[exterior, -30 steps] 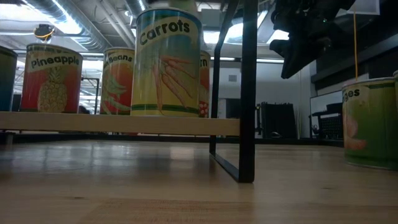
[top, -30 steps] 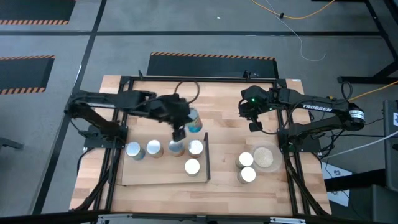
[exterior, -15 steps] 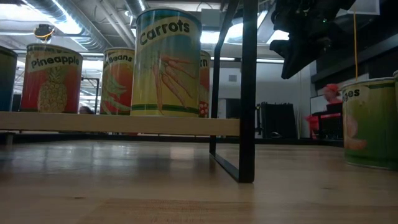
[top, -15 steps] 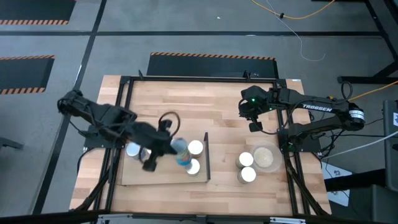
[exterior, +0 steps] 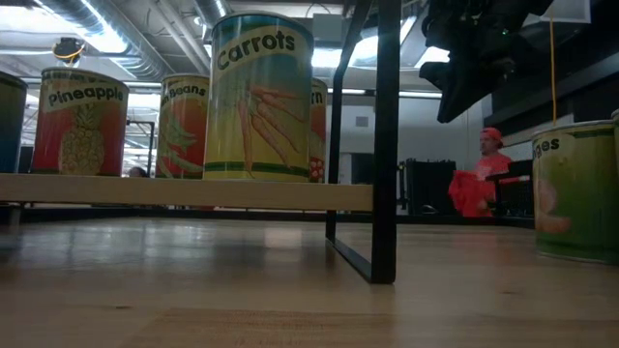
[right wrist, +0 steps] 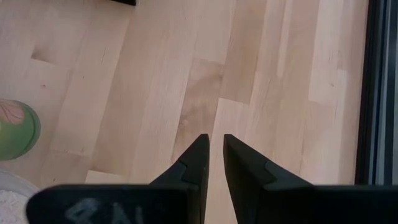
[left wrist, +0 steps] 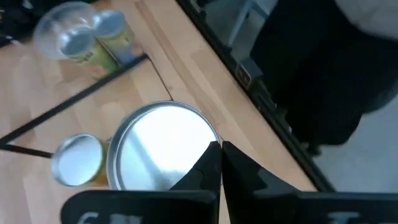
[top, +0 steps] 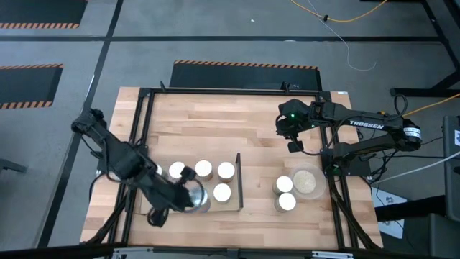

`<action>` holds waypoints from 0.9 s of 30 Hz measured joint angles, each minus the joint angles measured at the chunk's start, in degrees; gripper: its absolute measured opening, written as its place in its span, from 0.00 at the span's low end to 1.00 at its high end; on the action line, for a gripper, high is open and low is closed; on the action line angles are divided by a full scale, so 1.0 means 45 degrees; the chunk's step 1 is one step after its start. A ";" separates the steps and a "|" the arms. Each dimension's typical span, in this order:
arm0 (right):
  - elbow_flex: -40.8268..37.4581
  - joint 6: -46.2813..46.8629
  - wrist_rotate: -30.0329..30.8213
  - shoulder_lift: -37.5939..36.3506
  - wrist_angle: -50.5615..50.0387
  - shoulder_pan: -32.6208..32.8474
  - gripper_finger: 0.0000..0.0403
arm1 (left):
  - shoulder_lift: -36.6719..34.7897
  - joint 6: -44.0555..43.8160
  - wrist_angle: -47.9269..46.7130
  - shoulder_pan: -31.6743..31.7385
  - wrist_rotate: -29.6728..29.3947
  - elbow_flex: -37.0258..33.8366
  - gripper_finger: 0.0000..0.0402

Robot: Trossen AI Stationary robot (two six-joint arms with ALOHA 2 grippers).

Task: Pick and place cans onto a shelf
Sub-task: Put the tomato can on the shelf

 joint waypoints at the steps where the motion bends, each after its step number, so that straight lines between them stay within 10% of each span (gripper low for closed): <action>1: -0.0002 0.0000 0.0003 -0.0002 0.0000 0.0000 0.13 | 0.0171 0.0069 -0.0074 -0.0101 -0.0024 0.0000 0.00; 27: -0.0007 0.0039 -0.0002 -0.0002 0.0015 0.0000 0.13 | 0.1991 0.1105 0.0014 -0.0285 -0.0516 -0.1506 0.00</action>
